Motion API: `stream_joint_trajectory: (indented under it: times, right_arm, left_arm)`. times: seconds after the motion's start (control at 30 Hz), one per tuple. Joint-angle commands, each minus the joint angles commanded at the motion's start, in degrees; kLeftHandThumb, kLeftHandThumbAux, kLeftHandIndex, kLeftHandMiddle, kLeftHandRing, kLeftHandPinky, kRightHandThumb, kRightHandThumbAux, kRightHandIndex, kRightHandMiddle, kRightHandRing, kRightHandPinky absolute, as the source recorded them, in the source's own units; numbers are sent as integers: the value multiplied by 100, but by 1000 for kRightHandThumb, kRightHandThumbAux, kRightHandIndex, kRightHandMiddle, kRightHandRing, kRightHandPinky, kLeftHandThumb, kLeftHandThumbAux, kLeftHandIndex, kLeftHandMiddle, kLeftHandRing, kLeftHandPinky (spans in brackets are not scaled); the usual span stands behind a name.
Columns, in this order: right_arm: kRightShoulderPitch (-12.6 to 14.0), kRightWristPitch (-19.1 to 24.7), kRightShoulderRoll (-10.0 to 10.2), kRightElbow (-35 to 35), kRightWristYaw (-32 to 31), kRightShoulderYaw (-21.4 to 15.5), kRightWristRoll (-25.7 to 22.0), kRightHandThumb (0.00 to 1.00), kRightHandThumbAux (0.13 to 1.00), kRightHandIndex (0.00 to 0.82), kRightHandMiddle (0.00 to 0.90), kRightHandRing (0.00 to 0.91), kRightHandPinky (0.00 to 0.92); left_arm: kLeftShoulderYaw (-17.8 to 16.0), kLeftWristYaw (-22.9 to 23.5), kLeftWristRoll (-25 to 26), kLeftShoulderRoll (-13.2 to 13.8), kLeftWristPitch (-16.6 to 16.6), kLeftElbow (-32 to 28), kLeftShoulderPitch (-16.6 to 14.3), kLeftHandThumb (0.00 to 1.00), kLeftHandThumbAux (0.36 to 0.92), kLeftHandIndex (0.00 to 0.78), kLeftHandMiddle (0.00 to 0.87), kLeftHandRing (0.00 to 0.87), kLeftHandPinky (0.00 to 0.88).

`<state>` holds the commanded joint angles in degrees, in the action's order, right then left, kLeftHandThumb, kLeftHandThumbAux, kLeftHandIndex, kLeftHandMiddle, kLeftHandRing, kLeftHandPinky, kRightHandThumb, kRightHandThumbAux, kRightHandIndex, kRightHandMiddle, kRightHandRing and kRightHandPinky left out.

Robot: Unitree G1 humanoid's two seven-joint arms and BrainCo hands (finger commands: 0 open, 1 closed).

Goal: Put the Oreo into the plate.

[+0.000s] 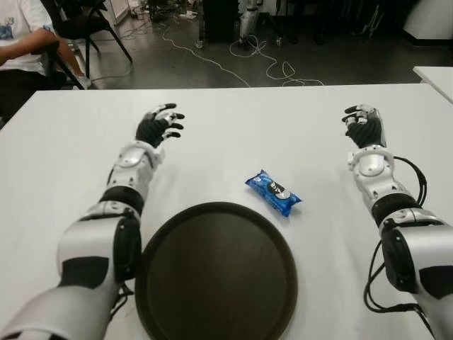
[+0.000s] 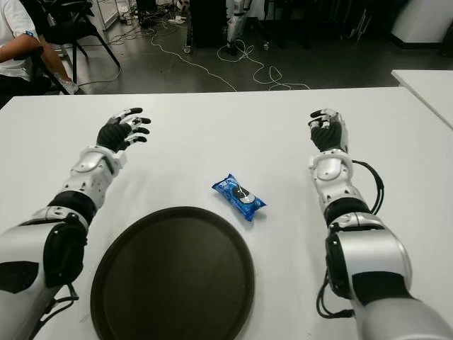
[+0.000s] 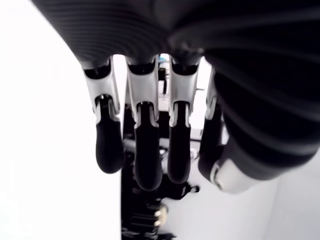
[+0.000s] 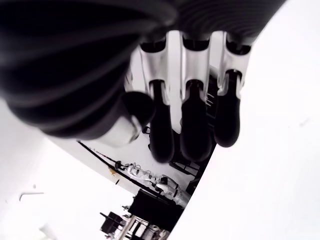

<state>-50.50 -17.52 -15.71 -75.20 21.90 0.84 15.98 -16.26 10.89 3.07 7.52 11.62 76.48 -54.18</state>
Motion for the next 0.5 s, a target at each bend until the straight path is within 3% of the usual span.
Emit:
stream_joint_trajectory:
  times: [0.13,0.17,0.2,0.33,0.5]
  right_arm:
    - [184,-384,25,424,362,950,941,821,693,361,493,463,483]
    - [223,-405,20,499,422,1137,1123,751,672,322,452,436,455]
    - [233,-350,43,557,485,1436,1423,499,607,190,313,343,360]
    - [417,-234,-30,1148,467,2411,2415,316,600,107,207,223,189]
    - [575,-190,-279,1932,-36,2947,2939,175,589,59,139,147,101]
  left_arm:
    - [6,112,-12,32,-49,14,14,48,648,255,428,495,505]
    - [10,128,-18,38,-52,14,17,50,647,255,428,494,504]
    - [18,150,-33,47,-52,15,23,57,643,255,429,492,501]
    - [57,226,-91,69,-24,17,35,55,629,259,441,496,500]
    - [75,282,-115,85,7,14,41,63,620,260,447,499,501]
